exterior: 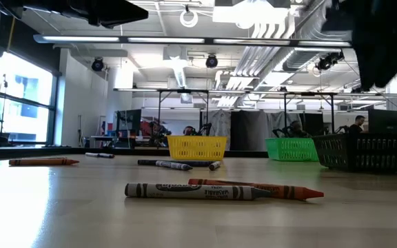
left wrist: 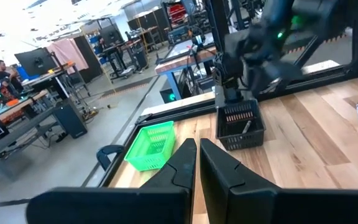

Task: Sort crayons
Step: Put the orange crayon into the green bin

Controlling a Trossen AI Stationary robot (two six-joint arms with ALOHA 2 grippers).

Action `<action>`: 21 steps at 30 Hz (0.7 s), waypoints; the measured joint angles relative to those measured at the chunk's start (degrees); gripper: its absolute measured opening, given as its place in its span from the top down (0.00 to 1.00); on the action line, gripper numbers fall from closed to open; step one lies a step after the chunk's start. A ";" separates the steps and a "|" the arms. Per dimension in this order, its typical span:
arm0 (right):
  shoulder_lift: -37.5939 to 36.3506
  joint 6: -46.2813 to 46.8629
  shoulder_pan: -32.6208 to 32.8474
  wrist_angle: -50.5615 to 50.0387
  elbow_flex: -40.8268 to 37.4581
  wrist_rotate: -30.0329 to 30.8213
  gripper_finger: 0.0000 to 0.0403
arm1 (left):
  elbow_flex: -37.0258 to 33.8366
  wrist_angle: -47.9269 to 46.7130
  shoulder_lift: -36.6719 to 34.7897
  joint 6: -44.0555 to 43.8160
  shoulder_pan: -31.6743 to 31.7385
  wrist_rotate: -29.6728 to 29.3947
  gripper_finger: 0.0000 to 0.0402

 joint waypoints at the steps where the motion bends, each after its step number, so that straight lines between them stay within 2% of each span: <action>1: -0.01 -1.12 0.46 1.46 2.14 -1.34 0.72 | 0.00 -0.02 0.00 -0.35 0.00 0.01 0.98; 5: 0.31 -1.91 2.51 10.40 7.77 -5.52 0.72 | 0.00 -1.77 0.00 -1.40 0.00 0.02 0.98; 10: 3.58 -1.49 5.36 18.60 9.37 -8.82 0.72 | 0.00 -3.75 -0.01 -3.28 0.00 0.02 0.98; 17: 11.35 3.34 8.78 20.66 9.15 -30.11 0.72 | 0.00 -3.76 0.00 -3.78 -0.01 0.02 0.98; 21: 14.66 3.27 10.48 25.40 9.15 -36.22 0.72 | 0.00 -3.76 0.00 -3.86 -0.01 0.02 0.98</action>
